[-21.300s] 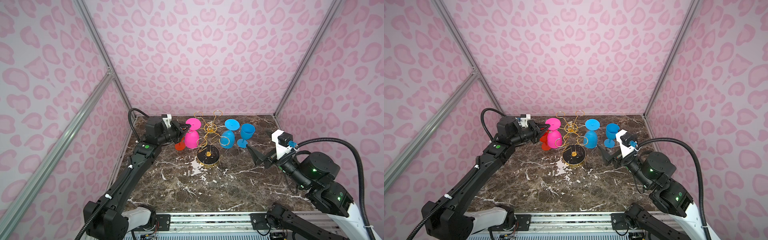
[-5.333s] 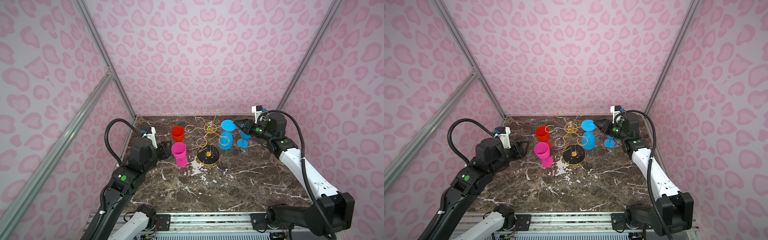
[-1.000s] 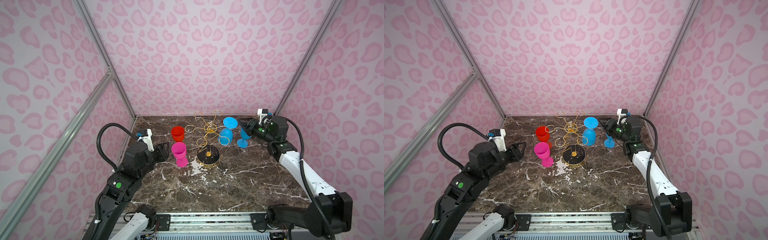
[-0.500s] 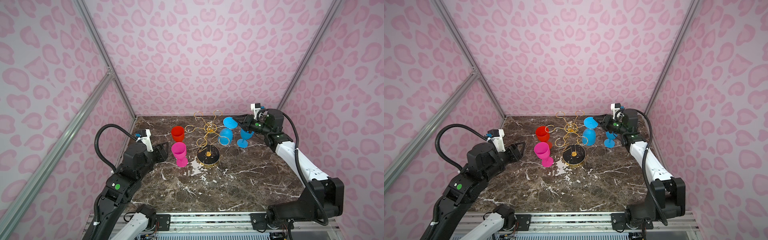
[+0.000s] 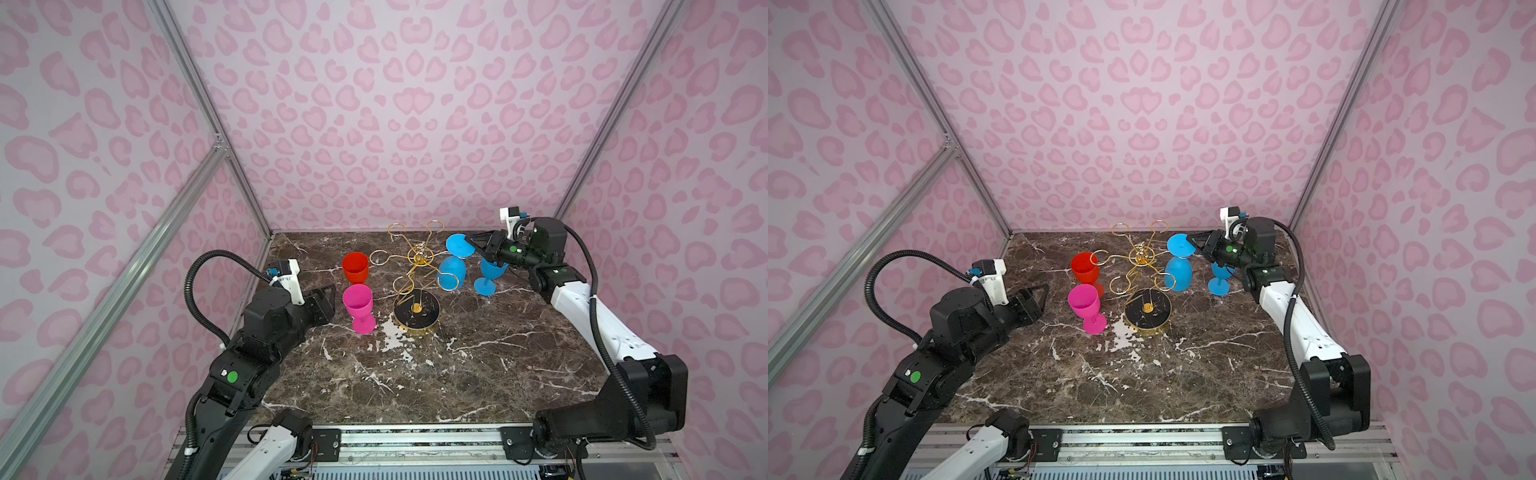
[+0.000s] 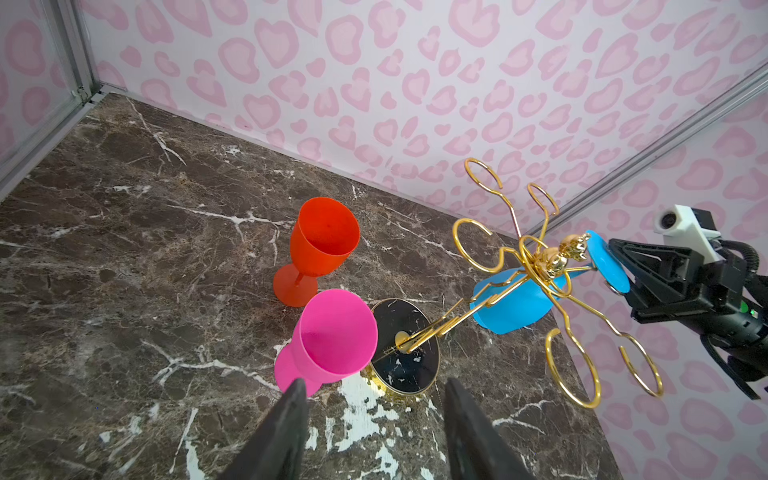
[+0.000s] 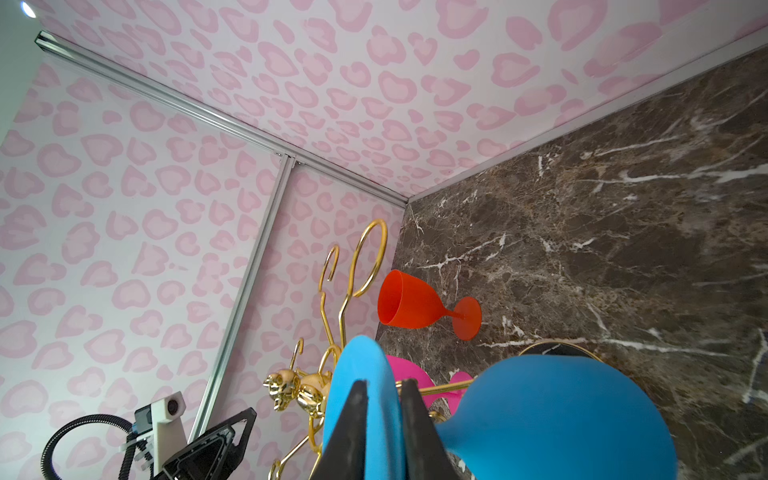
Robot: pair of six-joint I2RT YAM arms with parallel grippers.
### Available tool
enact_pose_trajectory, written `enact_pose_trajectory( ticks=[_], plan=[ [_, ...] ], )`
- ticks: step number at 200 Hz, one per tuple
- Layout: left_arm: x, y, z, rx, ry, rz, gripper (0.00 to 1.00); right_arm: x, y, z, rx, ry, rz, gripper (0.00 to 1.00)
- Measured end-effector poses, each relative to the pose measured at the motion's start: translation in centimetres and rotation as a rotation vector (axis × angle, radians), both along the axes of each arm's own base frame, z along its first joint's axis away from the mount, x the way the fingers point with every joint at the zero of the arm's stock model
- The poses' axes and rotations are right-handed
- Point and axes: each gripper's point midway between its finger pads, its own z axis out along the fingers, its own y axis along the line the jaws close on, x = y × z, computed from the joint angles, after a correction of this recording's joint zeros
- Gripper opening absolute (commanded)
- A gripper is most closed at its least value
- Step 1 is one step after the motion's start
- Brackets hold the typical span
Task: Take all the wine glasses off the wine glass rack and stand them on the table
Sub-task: 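Lift the blue glass up and away from the rack with the right gripper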
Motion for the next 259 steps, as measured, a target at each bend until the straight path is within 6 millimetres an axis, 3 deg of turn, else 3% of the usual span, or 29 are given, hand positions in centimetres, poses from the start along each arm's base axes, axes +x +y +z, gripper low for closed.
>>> enact_pose_trajectory(
  ticks=[47, 130, 259],
  plan=[
    [0.0, 0.0, 0.0, 0.000, 0.000, 0.000, 0.54, 0.0, 0.1, 0.6, 0.005, -0.018, 0.010, 0.00],
    [-0.1, 0.0, -0.2, 0.003, 0.007, 0.001, 0.54, -0.2, 0.4, 1.0, 0.020, -0.019, 0.015, 0.00],
    [-0.5, 0.2, 0.1, -0.005, -0.001, 0.002, 0.54, -2.9, 3.0, 2.2, 0.066, -0.011, 0.075, 0.00]
  ],
)
